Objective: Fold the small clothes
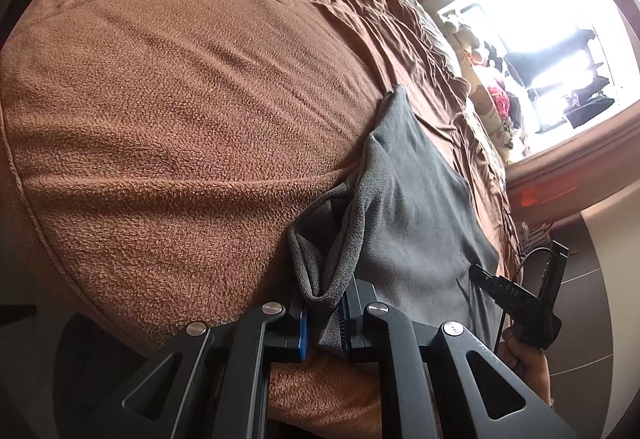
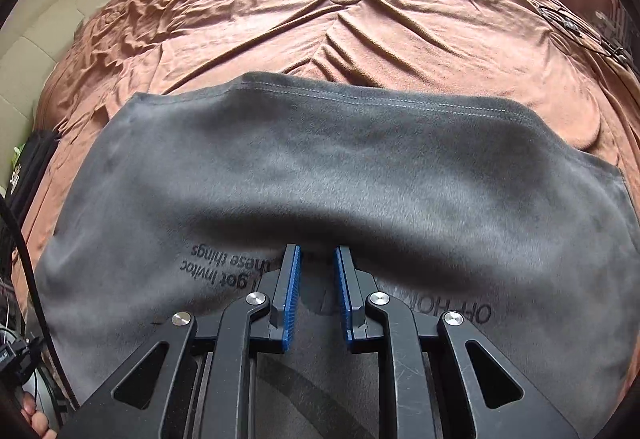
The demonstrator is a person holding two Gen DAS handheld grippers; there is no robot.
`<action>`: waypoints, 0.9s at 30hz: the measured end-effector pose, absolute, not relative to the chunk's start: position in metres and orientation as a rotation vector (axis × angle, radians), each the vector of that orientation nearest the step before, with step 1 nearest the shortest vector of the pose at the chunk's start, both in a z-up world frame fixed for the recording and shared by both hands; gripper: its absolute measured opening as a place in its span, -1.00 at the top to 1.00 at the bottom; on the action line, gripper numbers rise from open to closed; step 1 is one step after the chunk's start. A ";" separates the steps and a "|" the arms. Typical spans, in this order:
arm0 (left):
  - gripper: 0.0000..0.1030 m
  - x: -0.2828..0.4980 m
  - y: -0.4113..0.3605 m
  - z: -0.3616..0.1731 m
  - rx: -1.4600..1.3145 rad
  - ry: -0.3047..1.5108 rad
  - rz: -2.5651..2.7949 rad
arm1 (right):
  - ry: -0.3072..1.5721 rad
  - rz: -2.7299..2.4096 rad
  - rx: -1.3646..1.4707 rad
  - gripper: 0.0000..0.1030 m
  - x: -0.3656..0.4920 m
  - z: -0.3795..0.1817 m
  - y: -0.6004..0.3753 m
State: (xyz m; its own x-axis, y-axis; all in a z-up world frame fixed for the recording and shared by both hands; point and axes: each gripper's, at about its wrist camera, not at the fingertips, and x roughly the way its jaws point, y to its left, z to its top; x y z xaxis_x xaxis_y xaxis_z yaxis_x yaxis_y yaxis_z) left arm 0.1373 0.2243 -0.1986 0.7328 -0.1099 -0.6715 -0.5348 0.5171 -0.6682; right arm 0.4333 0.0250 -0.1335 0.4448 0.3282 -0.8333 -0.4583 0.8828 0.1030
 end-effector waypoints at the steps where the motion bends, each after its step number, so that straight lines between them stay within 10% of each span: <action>1: 0.76 0.138 0.224 -0.198 -1.015 0.732 0.290 | 0.996 0.485 -0.145 0.72 0.437 -0.133 0.026; 27: 0.76 0.132 0.224 -0.204 -1.051 0.709 0.306 | 1.079 0.406 -0.054 0.77 0.526 -0.136 0.050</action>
State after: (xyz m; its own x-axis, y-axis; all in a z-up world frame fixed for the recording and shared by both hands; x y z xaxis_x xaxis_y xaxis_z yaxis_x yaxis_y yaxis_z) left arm 0.1322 0.2237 -0.2036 0.7417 -0.0962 -0.6638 -0.5491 0.4811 -0.6834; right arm 0.5262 0.0498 -0.1364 0.4066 0.2952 -0.8646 -0.3477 0.9252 0.1524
